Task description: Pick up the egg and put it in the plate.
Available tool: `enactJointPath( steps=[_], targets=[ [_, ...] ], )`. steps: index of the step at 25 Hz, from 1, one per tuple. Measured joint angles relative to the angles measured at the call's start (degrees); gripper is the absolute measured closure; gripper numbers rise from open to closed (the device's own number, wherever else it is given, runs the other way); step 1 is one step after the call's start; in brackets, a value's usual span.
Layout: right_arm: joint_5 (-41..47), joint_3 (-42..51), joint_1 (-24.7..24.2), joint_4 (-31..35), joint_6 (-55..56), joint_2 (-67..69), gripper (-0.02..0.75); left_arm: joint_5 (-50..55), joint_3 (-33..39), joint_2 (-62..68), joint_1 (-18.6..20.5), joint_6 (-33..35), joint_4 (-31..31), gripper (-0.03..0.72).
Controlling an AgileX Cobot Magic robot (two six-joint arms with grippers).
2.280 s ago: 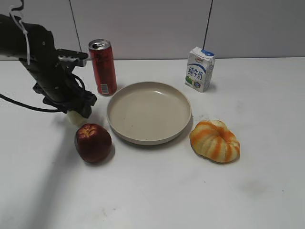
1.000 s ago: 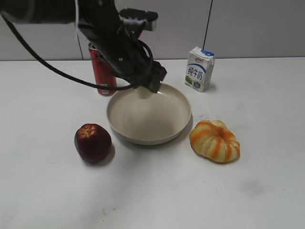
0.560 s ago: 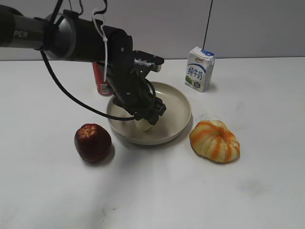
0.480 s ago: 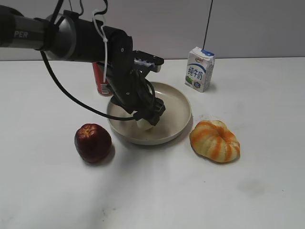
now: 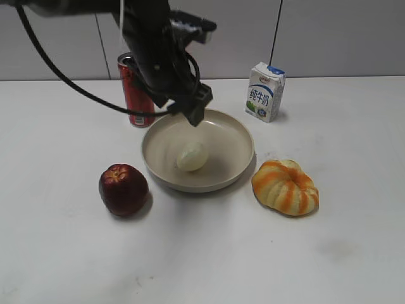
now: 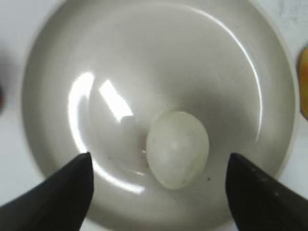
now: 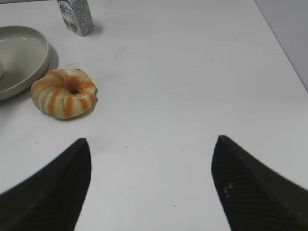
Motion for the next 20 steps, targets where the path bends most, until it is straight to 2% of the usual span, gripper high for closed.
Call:
enactJointPath(
  steps=[3, 6, 11, 15, 20],
  targets=[
    [0.0, 0.0, 0.0, 0.0, 0.0, 0.0, 0.149, 7.37, -4.26, -3.55, 0.0, 0.0, 4.58, 0.037],
    [0.0, 0.0, 0.0, 0.0, 0.0, 0.0, 0.149, 11.58, -5.56, -8.13, 0.32, -1.07, 8.61, 0.04],
    [0.0, 0.0, 0.0, 0.0, 0.0, 0.0, 0.149, 12.61, -4.39, -14.83, 3.86, -3.84, 9.69, 0.043],
    [0.0, 0.0, 0.0, 0.0, 0.0, 0.0, 0.149, 12.74, 3.59, -21.35, 8.91, -4.8, 9.93, 0.053],
    [0.0, 0.0, 0.0, 0.0, 0.0, 0.0, 0.149, 12.85, 20.39, -31.69, 16.29, -4.99, 9.52, 0.068]
  ],
)
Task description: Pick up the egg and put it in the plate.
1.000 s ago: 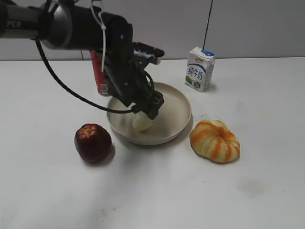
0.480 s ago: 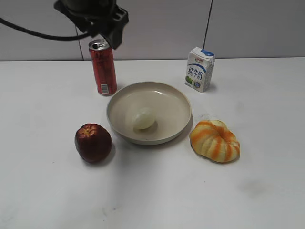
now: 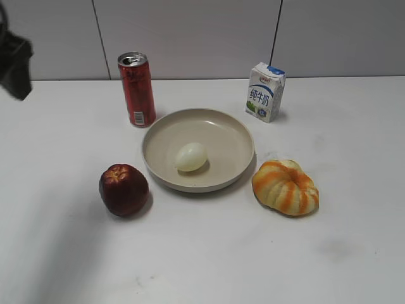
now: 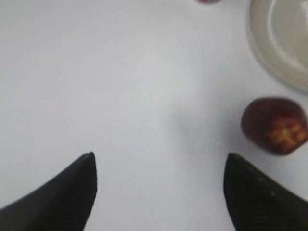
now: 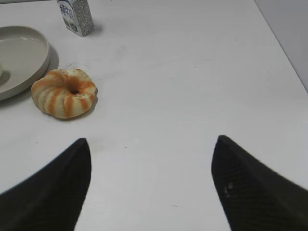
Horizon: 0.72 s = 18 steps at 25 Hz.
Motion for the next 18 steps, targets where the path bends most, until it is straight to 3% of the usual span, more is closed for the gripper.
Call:
enactJointPath(
  steps=[8, 13, 18],
  targets=[
    [0.0, 0.0, 0.0, 0.0, 0.0, 0.0, 0.149, -2.61, 28.81, -24.6, 10.44, -0.38, -3.22, 0.083],
    [0.0, 0.0, 0.0, 0.0, 0.0, 0.0, 0.149, -4.55, 41.97, -42.91, 10.82, -0.38, -3.95, 0.098],
    [0.0, 0.0, 0.0, 0.0, 0.0, 0.0, 0.149, -4.06, 48.46, -62.32, 10.82, -0.38, -3.95, 0.1]
  ],
)
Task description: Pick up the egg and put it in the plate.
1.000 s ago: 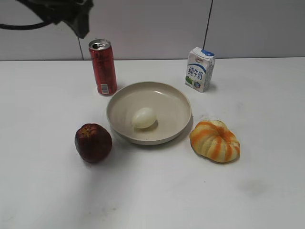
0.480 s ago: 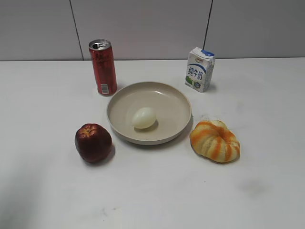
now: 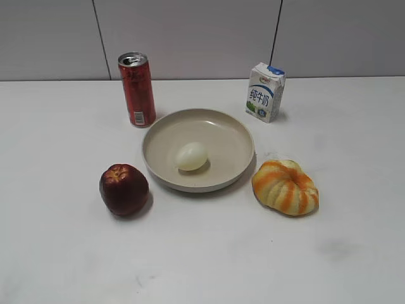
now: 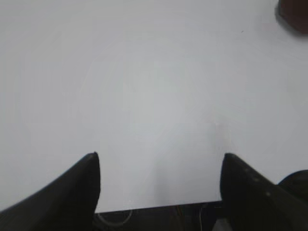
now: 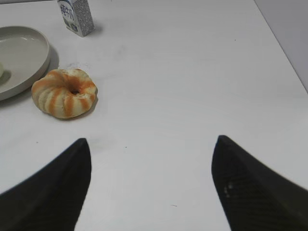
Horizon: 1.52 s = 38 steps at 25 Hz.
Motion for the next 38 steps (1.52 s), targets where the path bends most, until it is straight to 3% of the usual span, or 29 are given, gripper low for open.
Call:
enactJointPath(
  steps=[10, 38],
  targets=[
    [0.0, 0.0, 0.0, 0.0, 0.0, 0.0, 0.149, 0.96, 3.08, -22.36, 0.0, 0.0, 1.25, 0.111],
    [0.0, 0.0, 0.0, 0.0, 0.0, 0.0, 0.149, -3.17, 4.96, -23.28, 0.22, 0.0, 0.0, 0.143]
  ],
)
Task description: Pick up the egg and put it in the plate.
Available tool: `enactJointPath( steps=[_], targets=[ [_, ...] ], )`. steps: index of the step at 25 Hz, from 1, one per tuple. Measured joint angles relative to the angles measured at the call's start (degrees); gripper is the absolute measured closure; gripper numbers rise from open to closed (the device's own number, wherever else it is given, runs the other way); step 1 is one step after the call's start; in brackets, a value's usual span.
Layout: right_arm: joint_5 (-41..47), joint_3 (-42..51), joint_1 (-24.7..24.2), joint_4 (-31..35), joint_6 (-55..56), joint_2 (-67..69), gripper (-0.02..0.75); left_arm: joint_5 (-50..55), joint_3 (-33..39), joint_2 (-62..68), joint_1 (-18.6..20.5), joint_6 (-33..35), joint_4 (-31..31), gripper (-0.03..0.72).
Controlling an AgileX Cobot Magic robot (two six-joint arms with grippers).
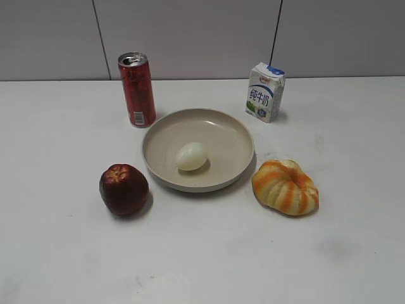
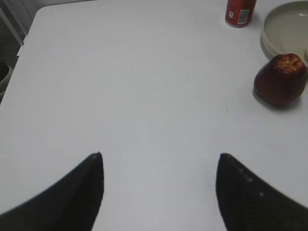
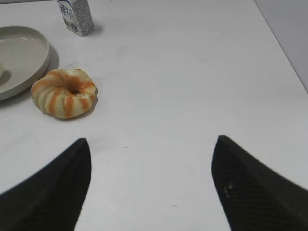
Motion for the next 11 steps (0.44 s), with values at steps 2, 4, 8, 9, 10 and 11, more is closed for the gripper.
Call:
enactJointPath(
  steps=[2, 4, 8, 9, 10, 11],
  targets=[
    [0.0, 0.0, 0.0, 0.0, 0.0, 0.0, 0.149, 0.0, 0.0, -0.17, 0.75, 0.0, 0.0, 0.153],
    [0.0, 0.0, 0.0, 0.0, 0.0, 0.0, 0.149, -0.05, 0.0, -0.43, 1.92, 0.0, 0.0, 0.161],
    [0.0, 0.0, 0.0, 0.0, 0.0, 0.0, 0.149, 0.02, 0.0, -2.55, 4.61, 0.0, 0.0, 0.17],
    [0.0, 0.0, 0.0, 0.0, 0.0, 0.0, 0.149, 0.02, 0.0, -2.65, 5.16, 0.0, 0.0, 0.174],
    [0.0, 0.0, 0.0, 0.0, 0.0, 0.0, 0.149, 0.02, 0.0, -2.62, 5.62, 0.0, 0.0, 0.176],
    [0.0, 0.0, 0.0, 0.0, 0.0, 0.0, 0.149, 0.02, 0.0, -2.62, 5.95, 0.0, 0.0, 0.181]
  ],
)
